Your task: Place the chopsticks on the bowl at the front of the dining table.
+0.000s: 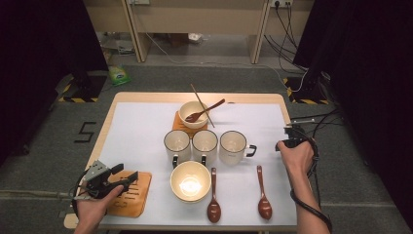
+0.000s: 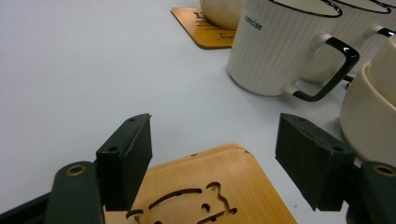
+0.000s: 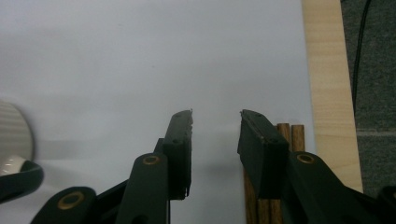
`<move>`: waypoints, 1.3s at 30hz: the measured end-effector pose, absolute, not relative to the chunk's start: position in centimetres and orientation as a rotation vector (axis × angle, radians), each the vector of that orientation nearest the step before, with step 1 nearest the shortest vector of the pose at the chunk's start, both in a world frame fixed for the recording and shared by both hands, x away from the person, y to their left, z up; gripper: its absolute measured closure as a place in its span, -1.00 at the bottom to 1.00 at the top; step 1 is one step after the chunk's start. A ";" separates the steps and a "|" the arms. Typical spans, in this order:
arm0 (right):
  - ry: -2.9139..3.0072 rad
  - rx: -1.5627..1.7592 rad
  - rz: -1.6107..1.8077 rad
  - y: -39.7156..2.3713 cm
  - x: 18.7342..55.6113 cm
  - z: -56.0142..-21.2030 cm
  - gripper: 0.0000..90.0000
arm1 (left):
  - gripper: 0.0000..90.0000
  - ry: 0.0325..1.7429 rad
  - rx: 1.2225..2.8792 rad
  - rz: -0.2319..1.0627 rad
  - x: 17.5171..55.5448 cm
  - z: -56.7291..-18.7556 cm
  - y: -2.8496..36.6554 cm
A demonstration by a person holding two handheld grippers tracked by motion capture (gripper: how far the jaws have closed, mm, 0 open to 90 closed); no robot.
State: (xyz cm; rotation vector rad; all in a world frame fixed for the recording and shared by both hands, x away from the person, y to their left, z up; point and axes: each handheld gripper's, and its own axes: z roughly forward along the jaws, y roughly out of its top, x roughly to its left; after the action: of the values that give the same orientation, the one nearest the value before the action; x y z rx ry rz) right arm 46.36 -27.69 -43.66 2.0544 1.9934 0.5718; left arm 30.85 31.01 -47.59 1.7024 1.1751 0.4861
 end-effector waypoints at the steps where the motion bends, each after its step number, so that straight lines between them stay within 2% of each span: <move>1: 1.993 2.066 0.567 -27.8 46.3 -43.8 0.43 | -0.41 1.175 1.701 0.484 30.9 -47.6 31.0; 28: 2.011 2.069 0.506 -28.3 46.3 -45.0 0.56 | -0.41 1.177 1.705 0.482 30.9 -47.7 30.9; 39: 2.045 2.051 0.419 -27.7 46.6 -45.4 0.82 | -0.41 1.178 1.703 0.480 30.9 -47.7 31.0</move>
State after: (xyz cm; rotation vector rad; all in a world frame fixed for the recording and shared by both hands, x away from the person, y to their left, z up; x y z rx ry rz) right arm 46.59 -27.70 -45.39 2.0509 2.0447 0.4188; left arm 30.91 30.96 -47.74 1.7031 1.1784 0.4803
